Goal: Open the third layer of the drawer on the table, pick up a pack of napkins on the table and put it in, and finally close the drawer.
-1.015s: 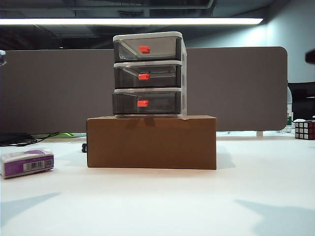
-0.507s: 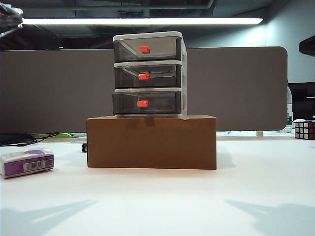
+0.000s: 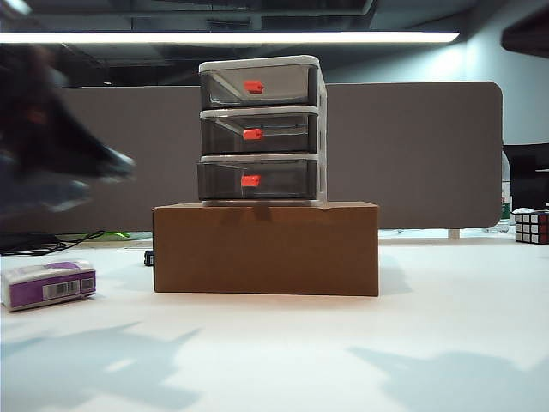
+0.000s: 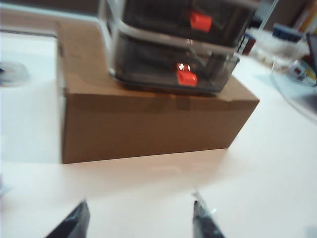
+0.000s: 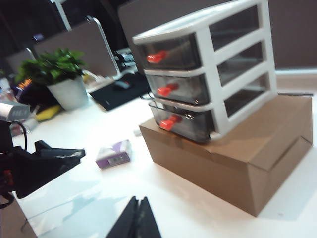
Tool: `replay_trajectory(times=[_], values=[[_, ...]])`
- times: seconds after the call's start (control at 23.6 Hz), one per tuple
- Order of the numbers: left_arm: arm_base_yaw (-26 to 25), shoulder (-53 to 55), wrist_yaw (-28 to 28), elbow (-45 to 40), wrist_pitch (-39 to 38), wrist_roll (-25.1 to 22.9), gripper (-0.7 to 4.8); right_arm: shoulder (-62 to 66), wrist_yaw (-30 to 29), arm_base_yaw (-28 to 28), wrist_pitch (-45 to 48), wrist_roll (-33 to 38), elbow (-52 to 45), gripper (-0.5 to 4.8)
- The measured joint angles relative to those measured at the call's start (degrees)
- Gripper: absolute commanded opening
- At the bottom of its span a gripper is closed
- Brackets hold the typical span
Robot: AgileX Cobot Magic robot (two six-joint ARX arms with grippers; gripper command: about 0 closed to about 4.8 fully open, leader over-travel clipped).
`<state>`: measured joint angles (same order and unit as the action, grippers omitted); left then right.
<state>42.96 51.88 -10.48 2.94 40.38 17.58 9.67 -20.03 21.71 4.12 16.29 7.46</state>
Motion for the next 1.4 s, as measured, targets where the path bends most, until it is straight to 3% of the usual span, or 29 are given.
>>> replay_trajectory(times=[0.21,0.42,0.59,0.63,0.76,0.89,1.4], values=[[0.7,16.9,3.9,5.8,11.7,0.1,2.48,10.7,0.4,0.2,-0.2,-0.9,4.7,-0.06],[0.7,25.1,7.0,10.4,15.5,0.0,2.46,19.0,-2.6,0.3,1.3,-1.5,8.9,-0.06],[0.8,26.2,6.9,12.9,16.1,0.0,2.36,25.2,-9.2,0.3,10.1,-1.6,9.6,-0.06],[1.2,26.3,6.0,13.6,16.4,-1.5,2.36,26.5,-8.9,0.3,11.7,-1.6,9.6,-0.06],[5.6,29.2,-5.9,16.3,16.7,-10.4,2.36,31.7,-5.4,0.2,12.6,-1.6,9.6,-0.06],[7.8,34.0,-12.8,18.5,20.1,-12.6,2.36,36.6,-4.0,0.3,13.2,-2.0,9.9,-0.06],[7.8,44.2,-19.0,24.1,26.3,-12.9,2.36,49.6,-3.1,0.2,13.7,-6.8,21.1,-0.06]])
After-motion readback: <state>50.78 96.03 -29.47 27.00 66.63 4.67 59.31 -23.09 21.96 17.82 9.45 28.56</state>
